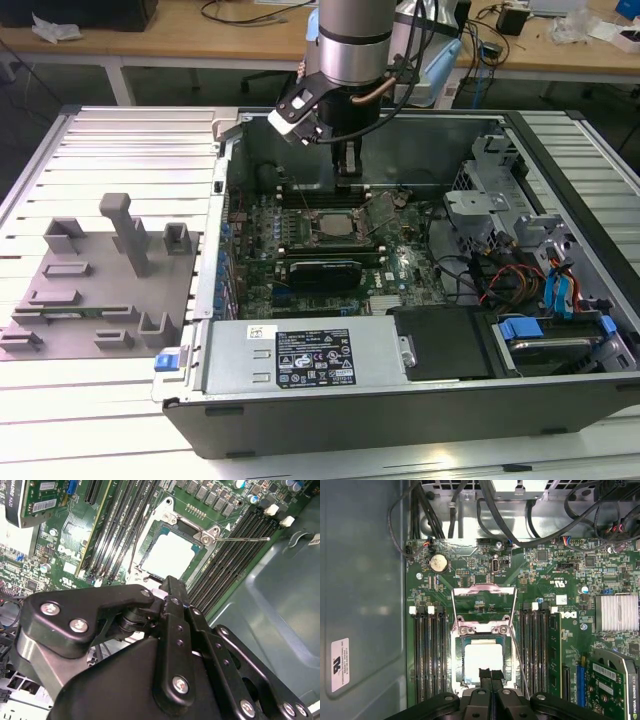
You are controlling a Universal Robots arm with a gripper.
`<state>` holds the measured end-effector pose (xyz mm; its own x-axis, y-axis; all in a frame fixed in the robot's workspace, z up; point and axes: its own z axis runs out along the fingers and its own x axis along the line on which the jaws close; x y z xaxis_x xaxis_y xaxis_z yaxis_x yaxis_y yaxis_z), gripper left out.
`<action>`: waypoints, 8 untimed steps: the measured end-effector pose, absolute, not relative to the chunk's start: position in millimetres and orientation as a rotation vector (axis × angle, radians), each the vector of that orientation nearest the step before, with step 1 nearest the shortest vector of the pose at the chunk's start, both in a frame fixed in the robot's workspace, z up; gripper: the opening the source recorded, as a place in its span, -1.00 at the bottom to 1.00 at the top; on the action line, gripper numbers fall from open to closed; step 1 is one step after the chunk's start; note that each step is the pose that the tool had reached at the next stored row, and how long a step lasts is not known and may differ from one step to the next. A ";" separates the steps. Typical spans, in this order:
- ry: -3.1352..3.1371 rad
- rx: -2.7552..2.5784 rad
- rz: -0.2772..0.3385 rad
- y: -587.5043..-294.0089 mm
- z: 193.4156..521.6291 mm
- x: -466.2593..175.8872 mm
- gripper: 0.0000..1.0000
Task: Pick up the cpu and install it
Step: 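Close the cpu cover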
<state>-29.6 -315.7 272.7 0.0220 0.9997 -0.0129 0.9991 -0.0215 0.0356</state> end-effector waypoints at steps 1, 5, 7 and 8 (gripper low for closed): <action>2.173 2.221 0.024 -315.7 272.7 -29.2 -0.79; 2.173 2.221 0.024 -316.3 272.7 -21.3 -0.79; 2.173 2.221 0.024 -316.3 272.7 -15.5 -0.79; 2.173 2.221 0.024 -316.3 272.7 -13.3 -0.79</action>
